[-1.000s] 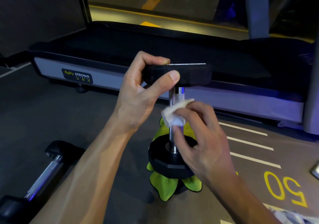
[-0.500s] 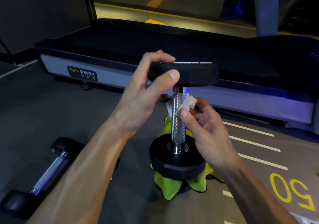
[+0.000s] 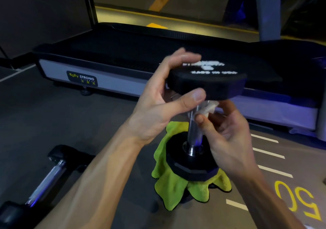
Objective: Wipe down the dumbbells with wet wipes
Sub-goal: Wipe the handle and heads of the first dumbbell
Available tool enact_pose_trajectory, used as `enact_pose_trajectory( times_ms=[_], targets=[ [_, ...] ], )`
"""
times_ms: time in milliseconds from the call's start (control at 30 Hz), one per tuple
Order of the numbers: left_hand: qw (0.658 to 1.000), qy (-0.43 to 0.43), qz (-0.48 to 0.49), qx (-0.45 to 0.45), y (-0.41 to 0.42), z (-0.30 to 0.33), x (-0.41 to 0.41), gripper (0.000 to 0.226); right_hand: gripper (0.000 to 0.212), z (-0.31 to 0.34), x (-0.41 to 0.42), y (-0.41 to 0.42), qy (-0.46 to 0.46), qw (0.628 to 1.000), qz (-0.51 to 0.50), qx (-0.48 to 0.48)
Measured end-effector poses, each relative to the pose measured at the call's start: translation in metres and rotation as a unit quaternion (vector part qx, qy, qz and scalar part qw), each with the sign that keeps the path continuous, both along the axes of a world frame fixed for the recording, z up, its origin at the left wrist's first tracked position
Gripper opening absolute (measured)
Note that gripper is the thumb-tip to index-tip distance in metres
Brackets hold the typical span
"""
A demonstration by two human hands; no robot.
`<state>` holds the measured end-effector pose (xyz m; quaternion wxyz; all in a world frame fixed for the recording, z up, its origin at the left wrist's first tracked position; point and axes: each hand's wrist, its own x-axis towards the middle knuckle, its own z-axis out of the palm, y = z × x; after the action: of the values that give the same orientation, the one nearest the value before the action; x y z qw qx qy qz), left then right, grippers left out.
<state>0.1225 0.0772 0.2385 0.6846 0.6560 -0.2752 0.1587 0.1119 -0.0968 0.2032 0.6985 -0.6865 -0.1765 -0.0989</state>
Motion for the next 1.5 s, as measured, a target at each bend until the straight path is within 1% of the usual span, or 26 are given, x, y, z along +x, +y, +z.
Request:
enact_pose_trajectory(
  times_ms=[133, 233, 333, 433, 467, 500, 533, 567, 600, 667, 767, 833, 900, 933, 1000, 1133, 1200, 1267, 1367, 1433, 1500],
  targets=[
    [0.995, 0.004, 0.051, 0.082, 0.006, 0.0, 0.006, 0.035, 0.016, -0.006, 0.006, -0.007, 0.02, 1.0, -0.017, -0.017],
    [0.986, -0.03, 0.09, 0.138, 0.003, 0.004, 0.006, 0.034, 0.017, -0.006, 0.004, -0.014, 0.028, 0.999, -0.024, -0.009],
    [0.981, -0.053, 0.116, 0.143, -0.008, -0.003, 0.006, 0.033, 0.014, -0.012, -0.002, -0.025, 0.018, 0.998, -0.058, -0.034],
    [0.982, -0.058, 0.12, 0.135, -0.016, -0.007, 0.011, 0.033, 0.015, -0.023, -0.012, -0.039, 0.006, 0.989, -0.124, -0.081],
    [0.982, -0.058, 0.122, 0.135, -0.017, -0.006, 0.013, 0.032, 0.016, -0.026, -0.015, -0.045, -0.016, 0.98, -0.154, -0.122],
    [0.982, -0.056, 0.124, 0.133, -0.018, -0.005, 0.015, 0.032, 0.017, -0.027, -0.017, -0.051, -0.057, 0.963, -0.181, -0.19],
    [0.981, -0.056, 0.128, 0.132, -0.02, -0.005, 0.017, 0.032, 0.018, -0.028, -0.019, -0.056, -0.102, 0.935, -0.199, -0.276],
    [0.981, -0.056, 0.134, 0.131, -0.02, -0.005, 0.019, 0.032, 0.018, -0.027, -0.02, -0.058, -0.133, 0.907, -0.195, -0.349],
    [0.98, -0.056, 0.14, 0.131, -0.021, -0.005, 0.021, 0.032, 0.018, -0.027, -0.02, -0.058, -0.141, 0.889, -0.172, -0.401],
    [0.979, -0.053, 0.15, 0.131, -0.023, -0.005, 0.024, 0.033, 0.018, -0.023, -0.02, -0.056, -0.112, 0.879, -0.122, -0.448],
    [0.978, -0.049, 0.16, 0.126, -0.026, -0.005, 0.028, 0.033, 0.012, -0.015, -0.018, -0.052, -0.063, 0.875, -0.086, -0.473],
    [0.978, -0.052, 0.161, 0.121, -0.026, -0.005, 0.029, 0.032, 0.01, -0.005, -0.017, -0.051, -0.04, 0.862, -0.055, -0.502],
    [0.979, -0.05, 0.161, 0.117, -0.027, -0.005, 0.029, 0.032, 0.013, 0.0, -0.018, -0.049, -0.038, 0.846, -0.035, -0.531],
    [0.979, -0.05, 0.161, 0.116, -0.027, -0.005, 0.03, 0.032, 0.015, 0.001, -0.019, -0.046, -0.048, 0.842, -0.033, -0.536],
    [0.979, -0.049, 0.161, 0.111, -0.027, -0.005, 0.031, 0.032, 0.017, 0.002, -0.024, -0.036, -0.065, 0.855, -0.038, -0.514],
    [0.982, -0.051, 0.155, 0.1, -0.027, -0.006, 0.03, 0.032, 0.019, 0.0, -0.029, -0.022, -0.047, 0.873, -0.062, -0.482],
    [0.982, -0.052, 0.153, 0.099, -0.029, -0.007, 0.028, 0.032, 0.025, 0.001, -0.034, -0.016, -0.052, 0.879, -0.051, -0.471],
    [0.982, -0.057, 0.149, 0.105, -0.029, -0.007, 0.027, 0.032, 0.022, 0.002, -0.037, -0.004, -0.046, 0.879, -0.037, -0.473],
    [0.981, -0.063, 0.144, 0.116, -0.026, -0.006, 0.027, 0.033, 0.021, -0.003, -0.032, 0.017, -0.047, 0.868, -0.021, -0.493],
    [0.979, -0.064, 0.146, 0.123, -0.022, -0.005, 0.027, 0.033, 0.022, -0.002, -0.024, 0.019, -0.06, 0.859, -0.024, -0.508],
    [0.979, -0.065, 0.153, 0.122, -0.018, -0.006, 0.027, 0.031, 0.024, 0.001, -0.023, 0.007, -0.077, 0.849, 0.003, -0.522]
  ],
)
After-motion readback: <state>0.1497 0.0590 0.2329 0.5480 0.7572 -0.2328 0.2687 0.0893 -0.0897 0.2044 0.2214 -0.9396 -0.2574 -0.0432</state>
